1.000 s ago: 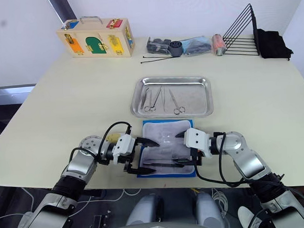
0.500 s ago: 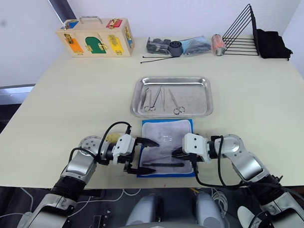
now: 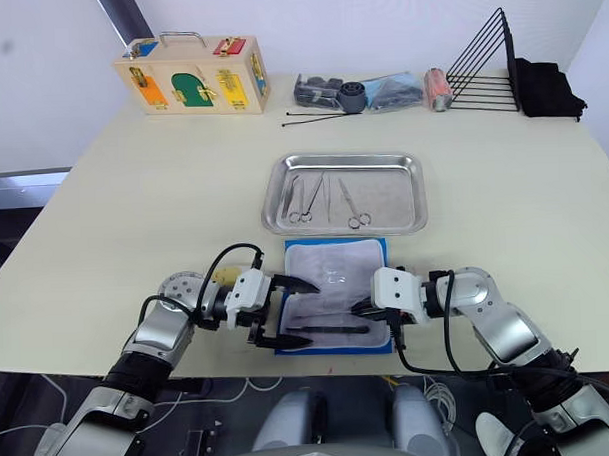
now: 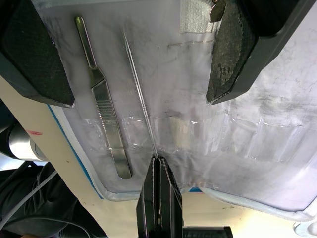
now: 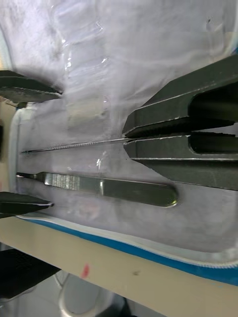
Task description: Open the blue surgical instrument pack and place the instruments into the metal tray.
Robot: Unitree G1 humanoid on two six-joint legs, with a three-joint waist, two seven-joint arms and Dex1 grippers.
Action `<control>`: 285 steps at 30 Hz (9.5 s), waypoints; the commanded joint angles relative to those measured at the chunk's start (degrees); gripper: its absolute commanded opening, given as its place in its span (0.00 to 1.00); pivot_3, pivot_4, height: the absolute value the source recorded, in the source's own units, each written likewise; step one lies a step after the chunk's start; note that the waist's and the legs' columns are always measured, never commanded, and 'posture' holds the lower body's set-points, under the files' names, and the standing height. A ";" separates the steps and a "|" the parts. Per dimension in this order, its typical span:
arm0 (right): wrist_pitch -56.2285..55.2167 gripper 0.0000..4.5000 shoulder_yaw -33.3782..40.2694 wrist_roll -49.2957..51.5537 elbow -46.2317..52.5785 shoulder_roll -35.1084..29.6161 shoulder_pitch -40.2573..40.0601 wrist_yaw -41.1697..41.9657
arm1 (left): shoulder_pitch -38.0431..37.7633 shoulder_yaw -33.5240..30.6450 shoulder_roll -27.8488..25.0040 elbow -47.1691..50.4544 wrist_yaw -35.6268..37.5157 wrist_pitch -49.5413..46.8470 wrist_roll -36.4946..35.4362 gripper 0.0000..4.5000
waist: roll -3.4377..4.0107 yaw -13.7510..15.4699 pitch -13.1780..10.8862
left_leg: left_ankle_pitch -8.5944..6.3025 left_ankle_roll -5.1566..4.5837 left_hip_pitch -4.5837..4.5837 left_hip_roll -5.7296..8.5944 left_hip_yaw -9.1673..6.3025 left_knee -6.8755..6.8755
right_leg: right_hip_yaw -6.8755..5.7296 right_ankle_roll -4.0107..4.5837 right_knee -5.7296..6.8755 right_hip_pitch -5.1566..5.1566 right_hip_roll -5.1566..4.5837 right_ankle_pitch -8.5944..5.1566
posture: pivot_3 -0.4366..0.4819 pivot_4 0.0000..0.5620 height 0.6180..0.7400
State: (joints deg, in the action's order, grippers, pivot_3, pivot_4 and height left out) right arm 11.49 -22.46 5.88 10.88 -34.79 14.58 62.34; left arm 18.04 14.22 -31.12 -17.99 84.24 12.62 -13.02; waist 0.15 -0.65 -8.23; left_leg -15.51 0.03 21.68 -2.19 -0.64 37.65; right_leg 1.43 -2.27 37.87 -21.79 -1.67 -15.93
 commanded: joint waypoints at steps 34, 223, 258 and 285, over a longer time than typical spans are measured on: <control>-2.20 0.01 14.18 3.83 10.84 -21.45 -0.99 8.00 | -1.89 2.91 0.32 -3.41 0.79 -1.40 2.68 1.00 | -0.06 0.18 -0.06 | 0.00 0.00 0.04 0.02 0.01 0.00 | -0.01 -0.05 -0.03 -0.01 -0.04 -0.03 | 0.48 0.27 1.00; 6.33 0.01 5.09 -1.24 16.37 -17.87 2.39 7.69 | -3.32 3.08 0.56 -3.79 1.09 -0.73 2.19 1.00 | -0.21 0.10 0.13 | 0.01 0.00 -0.05 0.00 0.06 -0.18 | 0.07 0.01 -0.07 -0.01 -0.01 -0.01 | 0.48 0.27 1.00; 33.73 0.01 18.96 8.56 4.49 5.66 14.72 -28.61 | -4.74 2.82 0.27 -1.86 -1.06 -1.53 2.46 1.00 | 0.02 0.05 0.17 | 0.00 -0.01 0.01 0.02 0.06 -0.21 | 0.08 0.16 -0.06 -0.07 -0.02 0.08 | 0.48 0.27 1.00; 43.14 0.28 20.33 0.82 -15.16 25.77 24.71 -53.09 | -5.04 2.85 0.15 -1.62 -2.10 -1.50 2.61 1.00 | 0.08 -0.12 0.18 | 0.01 -0.01 0.08 0.03 0.14 -0.23 | 0.15 0.16 0.04 -0.24 -0.03 0.09 | 0.48 0.27 1.00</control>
State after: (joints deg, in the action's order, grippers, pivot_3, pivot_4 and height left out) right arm 55.79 -2.33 6.79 -6.28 -9.00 38.42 9.12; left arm 15.41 14.00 -30.86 -16.30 82.30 13.00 -13.56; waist 0.23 -0.77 -8.05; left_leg -15.50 0.02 21.76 -2.16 -0.49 37.42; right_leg 1.59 -2.11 37.92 -22.04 -1.70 -15.83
